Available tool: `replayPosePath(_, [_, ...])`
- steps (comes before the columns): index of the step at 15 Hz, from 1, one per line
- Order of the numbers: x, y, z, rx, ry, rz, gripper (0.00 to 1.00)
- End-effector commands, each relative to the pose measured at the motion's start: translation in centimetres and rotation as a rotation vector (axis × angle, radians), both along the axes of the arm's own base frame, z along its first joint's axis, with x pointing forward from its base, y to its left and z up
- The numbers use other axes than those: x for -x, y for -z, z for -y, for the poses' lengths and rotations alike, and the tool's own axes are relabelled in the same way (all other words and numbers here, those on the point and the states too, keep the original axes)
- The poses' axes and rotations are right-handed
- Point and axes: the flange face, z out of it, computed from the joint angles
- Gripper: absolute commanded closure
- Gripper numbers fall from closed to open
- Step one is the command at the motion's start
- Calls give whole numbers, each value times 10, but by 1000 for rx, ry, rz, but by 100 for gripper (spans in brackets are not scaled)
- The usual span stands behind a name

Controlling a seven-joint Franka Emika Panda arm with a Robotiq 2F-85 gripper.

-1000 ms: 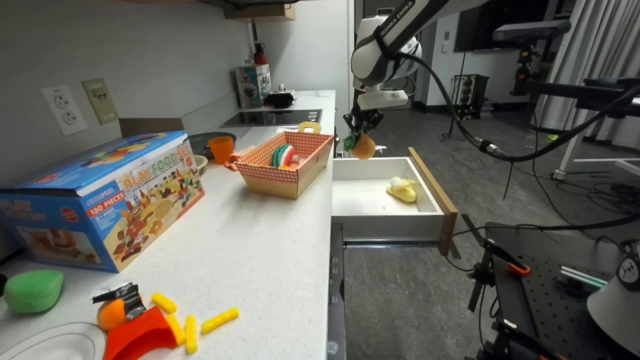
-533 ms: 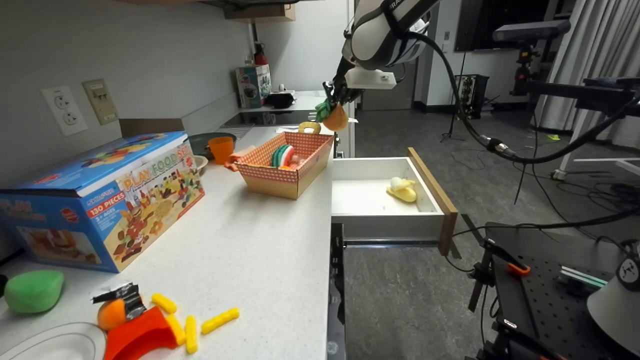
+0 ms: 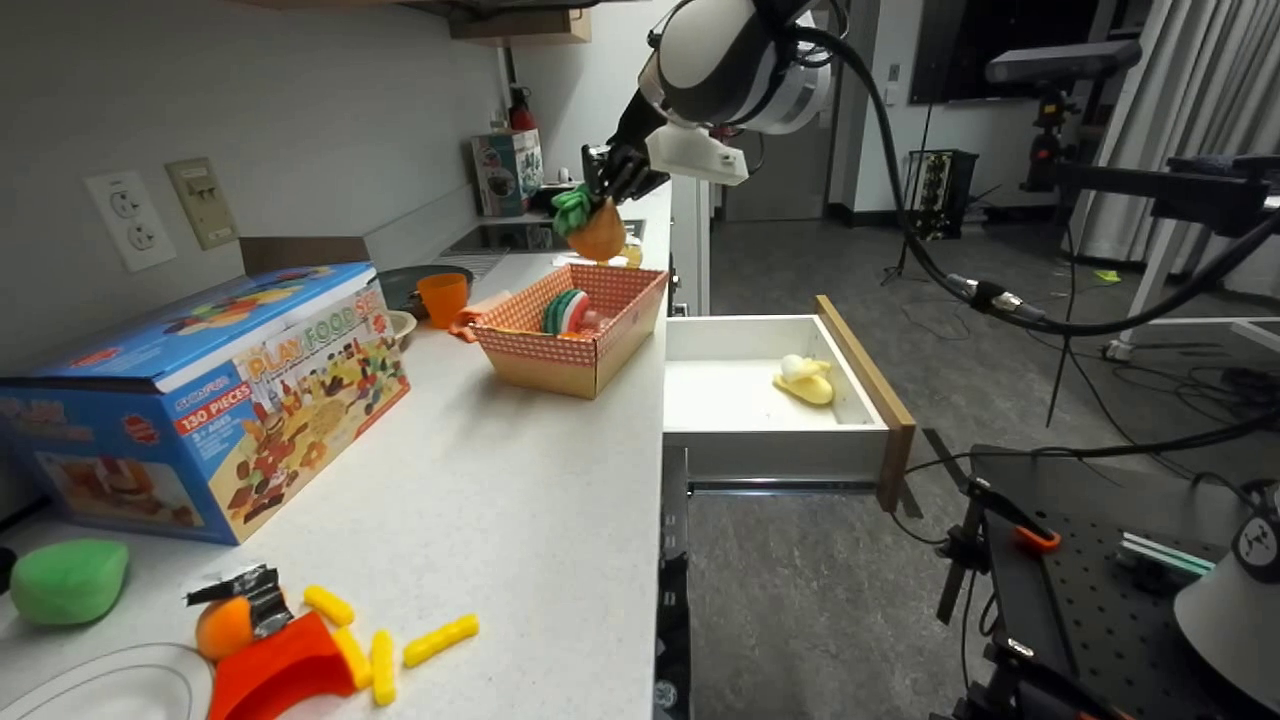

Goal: Pen the top right drawer, remove the toy pineapple and banana, put it in the fruit box and close the drawer

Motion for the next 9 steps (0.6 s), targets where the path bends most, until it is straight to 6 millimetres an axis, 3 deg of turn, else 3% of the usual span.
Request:
replayPosePath(1, [-9,8,-2,-63,-48,-11,58])
replayPosePath(3, [-8,15,4,-72,-51,-13,50])
replayPosePath(9, [7,18,36,-69,-42,-24,4])
